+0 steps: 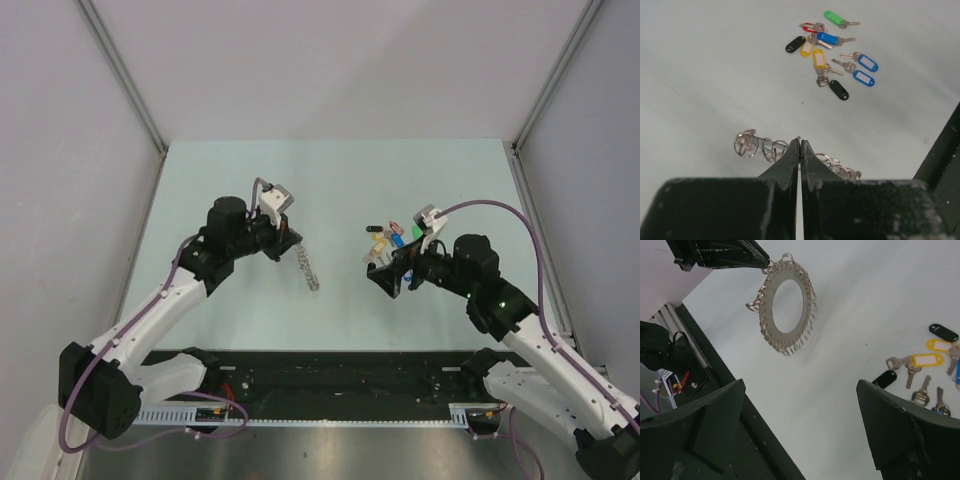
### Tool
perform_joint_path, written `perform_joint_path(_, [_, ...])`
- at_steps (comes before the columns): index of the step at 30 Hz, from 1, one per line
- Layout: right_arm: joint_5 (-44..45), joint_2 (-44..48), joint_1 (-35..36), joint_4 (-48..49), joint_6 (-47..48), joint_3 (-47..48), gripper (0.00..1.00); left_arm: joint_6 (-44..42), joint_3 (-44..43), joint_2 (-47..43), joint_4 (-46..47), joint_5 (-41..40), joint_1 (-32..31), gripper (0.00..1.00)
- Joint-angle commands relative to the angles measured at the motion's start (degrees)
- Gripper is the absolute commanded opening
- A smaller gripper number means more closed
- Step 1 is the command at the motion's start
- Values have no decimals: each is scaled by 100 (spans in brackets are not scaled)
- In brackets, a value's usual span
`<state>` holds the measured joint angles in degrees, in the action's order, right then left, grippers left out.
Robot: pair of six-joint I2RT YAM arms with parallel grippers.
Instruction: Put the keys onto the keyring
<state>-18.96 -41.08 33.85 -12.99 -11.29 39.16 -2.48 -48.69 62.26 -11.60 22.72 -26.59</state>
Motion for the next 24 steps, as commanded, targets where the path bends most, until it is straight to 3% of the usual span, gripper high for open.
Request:
perform_joint_path(1, [-388,-478,78,1095,-189,233,100,142,-62,-188,684,654,-136,2])
perform_joint_path(10, [-1294,-1367,79,2808,-558,145,99,687,157,-521,1370,910,-347,3])
perform_joint_path(24, [-2216,-2237,-167,4629,-1006,92,70,1136,386,-671,2126,1287,-496,4])
